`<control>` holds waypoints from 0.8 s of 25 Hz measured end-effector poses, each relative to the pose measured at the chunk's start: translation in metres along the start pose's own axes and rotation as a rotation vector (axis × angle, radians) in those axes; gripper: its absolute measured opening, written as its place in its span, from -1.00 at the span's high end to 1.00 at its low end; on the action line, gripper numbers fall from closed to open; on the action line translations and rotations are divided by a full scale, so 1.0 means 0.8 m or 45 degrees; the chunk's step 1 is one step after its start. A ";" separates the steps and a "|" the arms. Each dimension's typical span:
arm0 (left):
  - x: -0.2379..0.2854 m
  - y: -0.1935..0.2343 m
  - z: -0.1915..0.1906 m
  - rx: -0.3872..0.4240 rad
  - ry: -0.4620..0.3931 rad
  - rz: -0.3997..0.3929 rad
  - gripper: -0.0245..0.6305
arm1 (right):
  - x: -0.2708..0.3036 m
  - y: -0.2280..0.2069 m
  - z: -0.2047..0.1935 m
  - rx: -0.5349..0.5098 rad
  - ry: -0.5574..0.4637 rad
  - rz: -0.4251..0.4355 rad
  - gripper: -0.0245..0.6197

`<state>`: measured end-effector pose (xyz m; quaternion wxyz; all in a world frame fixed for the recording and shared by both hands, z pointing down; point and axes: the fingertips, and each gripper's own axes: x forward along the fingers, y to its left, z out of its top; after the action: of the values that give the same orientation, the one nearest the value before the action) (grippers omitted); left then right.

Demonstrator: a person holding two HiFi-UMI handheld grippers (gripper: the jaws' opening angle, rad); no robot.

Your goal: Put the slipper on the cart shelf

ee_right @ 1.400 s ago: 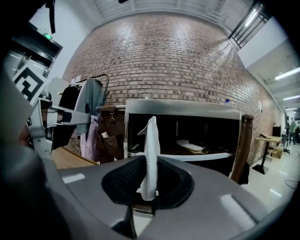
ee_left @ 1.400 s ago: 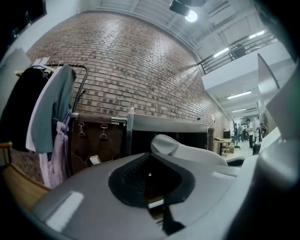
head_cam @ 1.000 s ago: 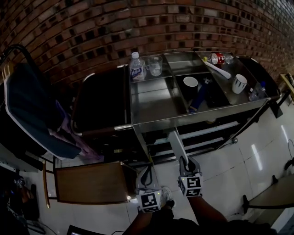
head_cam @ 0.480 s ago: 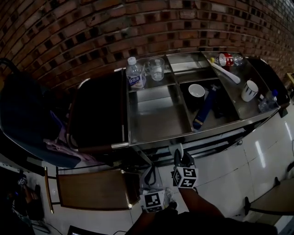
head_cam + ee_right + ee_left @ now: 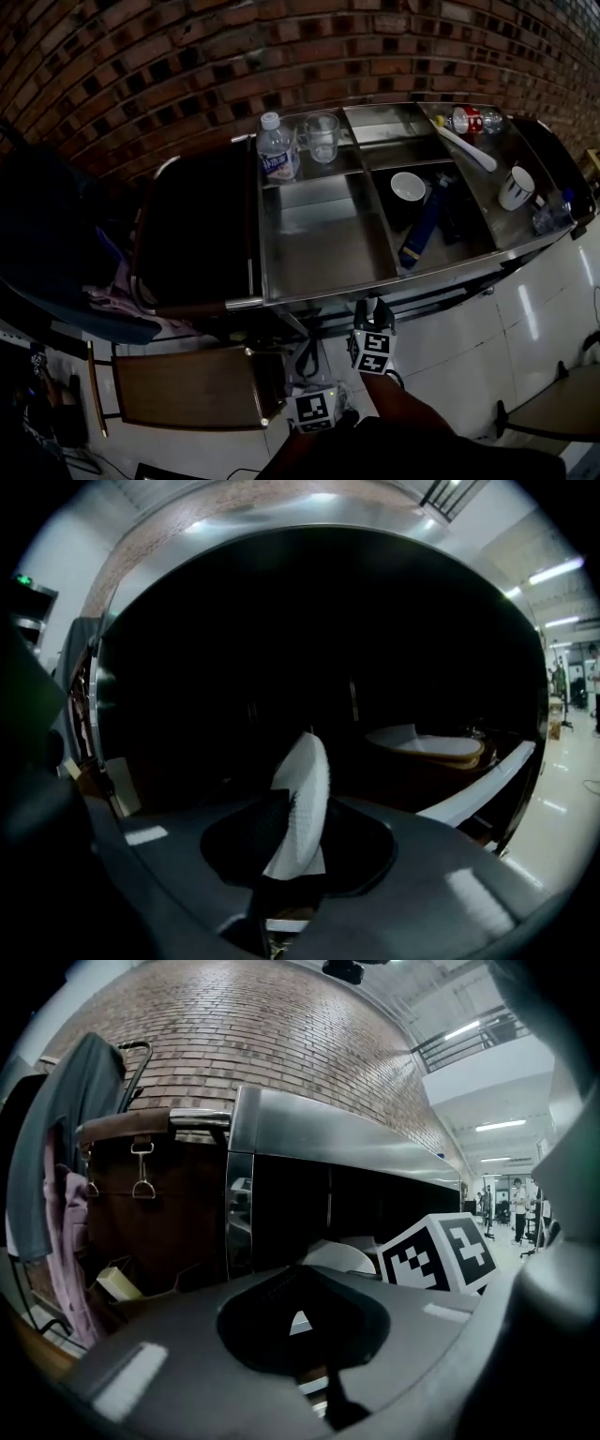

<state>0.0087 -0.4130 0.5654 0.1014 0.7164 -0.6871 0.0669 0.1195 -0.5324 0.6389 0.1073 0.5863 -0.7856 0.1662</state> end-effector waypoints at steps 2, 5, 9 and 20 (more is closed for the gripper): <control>-0.001 0.002 -0.002 -0.024 0.006 0.005 0.87 | 0.002 -0.002 -0.001 -0.033 -0.008 -0.028 0.66; -0.001 0.003 -0.001 -0.042 0.001 0.010 0.87 | 0.008 -0.005 0.000 -0.140 -0.007 -0.048 0.58; -0.003 0.001 0.000 -0.055 -0.005 0.016 0.87 | 0.027 -0.016 -0.016 -0.235 0.097 -0.072 0.00; -0.010 -0.001 -0.003 -0.066 0.013 0.030 0.87 | 0.036 -0.010 -0.013 -0.323 0.071 -0.018 0.06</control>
<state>0.0092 -0.4046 0.5660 0.1227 0.7050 -0.6964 0.0540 0.1183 -0.5556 0.6598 0.2036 0.5687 -0.7929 0.0808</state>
